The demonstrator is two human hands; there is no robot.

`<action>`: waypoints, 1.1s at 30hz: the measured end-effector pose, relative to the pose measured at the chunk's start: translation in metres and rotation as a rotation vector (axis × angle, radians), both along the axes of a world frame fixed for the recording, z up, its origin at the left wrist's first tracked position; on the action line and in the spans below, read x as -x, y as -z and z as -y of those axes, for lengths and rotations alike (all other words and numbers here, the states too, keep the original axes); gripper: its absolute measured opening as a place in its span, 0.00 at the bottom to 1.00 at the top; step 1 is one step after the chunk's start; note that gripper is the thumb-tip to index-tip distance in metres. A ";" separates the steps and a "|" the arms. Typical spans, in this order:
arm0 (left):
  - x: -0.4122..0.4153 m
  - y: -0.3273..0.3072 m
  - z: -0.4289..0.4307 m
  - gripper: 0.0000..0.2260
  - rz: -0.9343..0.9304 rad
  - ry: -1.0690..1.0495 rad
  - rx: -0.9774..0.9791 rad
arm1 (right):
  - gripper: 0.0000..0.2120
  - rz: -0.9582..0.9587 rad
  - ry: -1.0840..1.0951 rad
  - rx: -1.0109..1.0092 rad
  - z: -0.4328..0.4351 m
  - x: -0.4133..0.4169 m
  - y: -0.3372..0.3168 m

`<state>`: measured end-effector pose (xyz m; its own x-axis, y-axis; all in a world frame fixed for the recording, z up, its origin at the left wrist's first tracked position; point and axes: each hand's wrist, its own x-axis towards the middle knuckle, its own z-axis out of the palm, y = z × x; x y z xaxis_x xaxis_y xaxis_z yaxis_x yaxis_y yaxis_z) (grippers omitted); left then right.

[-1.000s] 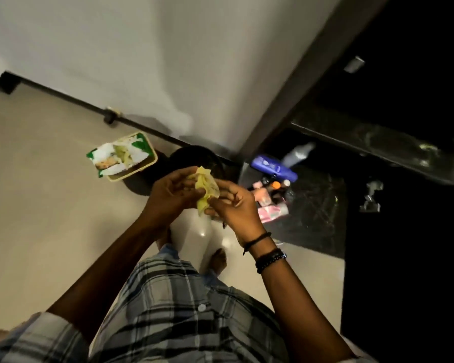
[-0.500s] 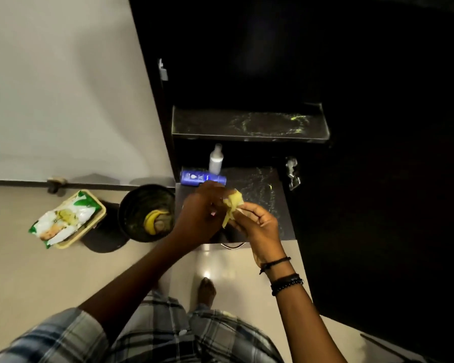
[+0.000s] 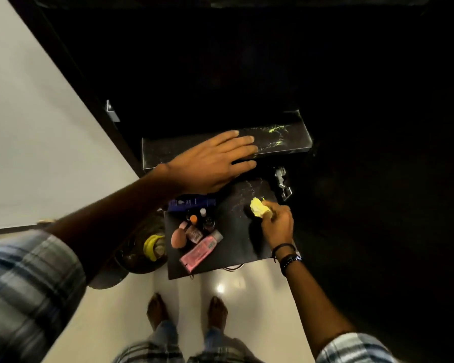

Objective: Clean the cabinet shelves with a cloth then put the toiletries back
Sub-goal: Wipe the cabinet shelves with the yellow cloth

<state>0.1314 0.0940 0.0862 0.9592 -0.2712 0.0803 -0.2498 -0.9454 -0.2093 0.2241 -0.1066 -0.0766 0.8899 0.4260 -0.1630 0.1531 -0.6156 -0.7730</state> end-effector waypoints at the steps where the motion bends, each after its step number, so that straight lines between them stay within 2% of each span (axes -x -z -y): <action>1: -0.005 -0.002 -0.006 0.21 -0.014 0.025 -0.031 | 0.15 0.046 -0.047 0.064 -0.002 -0.001 0.007; 4: -0.022 -0.003 -0.017 0.22 -0.025 0.084 -0.081 | 0.14 0.151 -0.156 0.176 -0.012 0.000 0.027; 6: -0.028 0.001 -0.023 0.23 -0.031 0.102 -0.061 | 0.15 0.150 -0.292 0.298 -0.017 0.005 0.042; 9: -0.026 0.017 -0.033 0.24 -0.064 0.091 -0.035 | 0.21 0.176 -0.516 0.431 -0.022 0.017 0.062; 13: -0.024 0.029 -0.035 0.24 -0.047 0.049 -0.009 | 0.27 0.248 -0.599 0.515 -0.026 0.009 0.070; 18: -0.024 0.035 -0.033 0.24 0.002 0.047 -0.054 | 0.34 0.253 -0.457 0.670 -0.061 -0.044 0.068; 21: -0.025 0.035 -0.033 0.26 0.014 0.051 -0.063 | 0.32 0.203 -0.470 0.767 -0.094 -0.061 0.053; 25: -0.025 0.034 -0.034 0.26 0.009 0.041 -0.054 | 0.24 0.260 -0.616 0.652 -0.122 -0.034 0.039; 27: -0.024 0.034 -0.035 0.26 0.001 0.035 -0.051 | 0.25 0.298 -0.619 0.572 -0.112 -0.013 0.044; 29: -0.024 0.034 -0.034 0.25 0.002 0.031 -0.035 | 0.22 0.328 -0.541 0.526 -0.089 -0.005 0.048; 33: -0.023 0.034 -0.032 0.25 0.009 0.040 -0.025 | 0.21 0.280 -0.554 0.772 -0.038 -0.008 0.058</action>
